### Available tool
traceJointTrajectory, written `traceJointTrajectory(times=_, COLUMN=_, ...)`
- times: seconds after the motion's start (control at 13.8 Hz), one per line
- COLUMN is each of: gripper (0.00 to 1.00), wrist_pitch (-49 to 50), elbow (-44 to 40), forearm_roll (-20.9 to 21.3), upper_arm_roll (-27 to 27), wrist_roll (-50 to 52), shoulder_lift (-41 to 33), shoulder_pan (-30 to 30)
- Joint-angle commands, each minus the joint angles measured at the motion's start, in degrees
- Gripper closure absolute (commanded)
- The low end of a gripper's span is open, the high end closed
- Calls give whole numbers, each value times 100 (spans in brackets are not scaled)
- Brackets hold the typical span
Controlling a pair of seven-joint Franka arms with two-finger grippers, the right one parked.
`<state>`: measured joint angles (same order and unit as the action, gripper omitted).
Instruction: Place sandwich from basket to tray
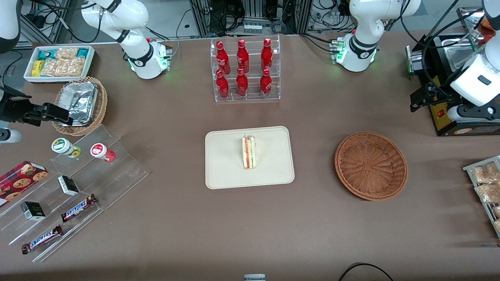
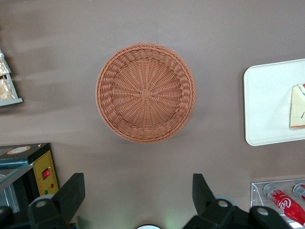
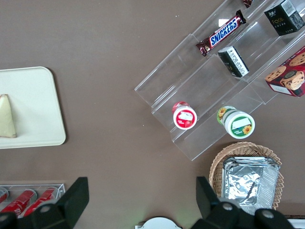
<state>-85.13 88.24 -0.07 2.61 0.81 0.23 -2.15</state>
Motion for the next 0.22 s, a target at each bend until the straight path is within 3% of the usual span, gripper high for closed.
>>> traceJointTrajectory(times=0.0, gripper=1, wrist_pitch=102, elbow=-96, forearm_roll=77, upper_arm_roll=-121, wrist_roll=-37, shoulder_lift=-23, shoulder_pan=-66)
traceJointTrajectory(times=0.14, gripper=1, wrist_pitch=146, elbow=-210, forearm_roll=94, upper_arm_roll=-147, wrist_roll=6, shoulder_lift=-5, shoulder_pan=-75)
